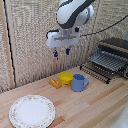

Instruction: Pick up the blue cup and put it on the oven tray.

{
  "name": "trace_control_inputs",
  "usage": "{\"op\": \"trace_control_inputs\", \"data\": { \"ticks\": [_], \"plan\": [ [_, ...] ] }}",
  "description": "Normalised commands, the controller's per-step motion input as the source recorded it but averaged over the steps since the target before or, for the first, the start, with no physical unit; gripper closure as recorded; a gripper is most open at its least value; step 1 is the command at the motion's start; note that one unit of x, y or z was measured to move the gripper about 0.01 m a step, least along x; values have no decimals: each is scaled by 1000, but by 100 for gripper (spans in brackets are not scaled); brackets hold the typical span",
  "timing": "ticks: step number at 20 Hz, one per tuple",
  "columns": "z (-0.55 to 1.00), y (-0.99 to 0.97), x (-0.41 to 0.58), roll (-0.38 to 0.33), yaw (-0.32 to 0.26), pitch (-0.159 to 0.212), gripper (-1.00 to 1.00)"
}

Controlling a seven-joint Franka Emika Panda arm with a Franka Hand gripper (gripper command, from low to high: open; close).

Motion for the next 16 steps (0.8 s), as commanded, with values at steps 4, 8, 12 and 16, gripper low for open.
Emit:
{"op": "trace_control_inputs", "data": {
  "ticks": [4, 8, 12, 16],
  "plan": [
    [-179, -342, -604, 13, 0, 21, -100],
    [-185, -439, -563, 12, 0, 23, -100],
    [-221, -593, -174, 11, 24, 2, -100],
    [-218, -725, 19, 19, 72, 0, -100]
  ]
}}
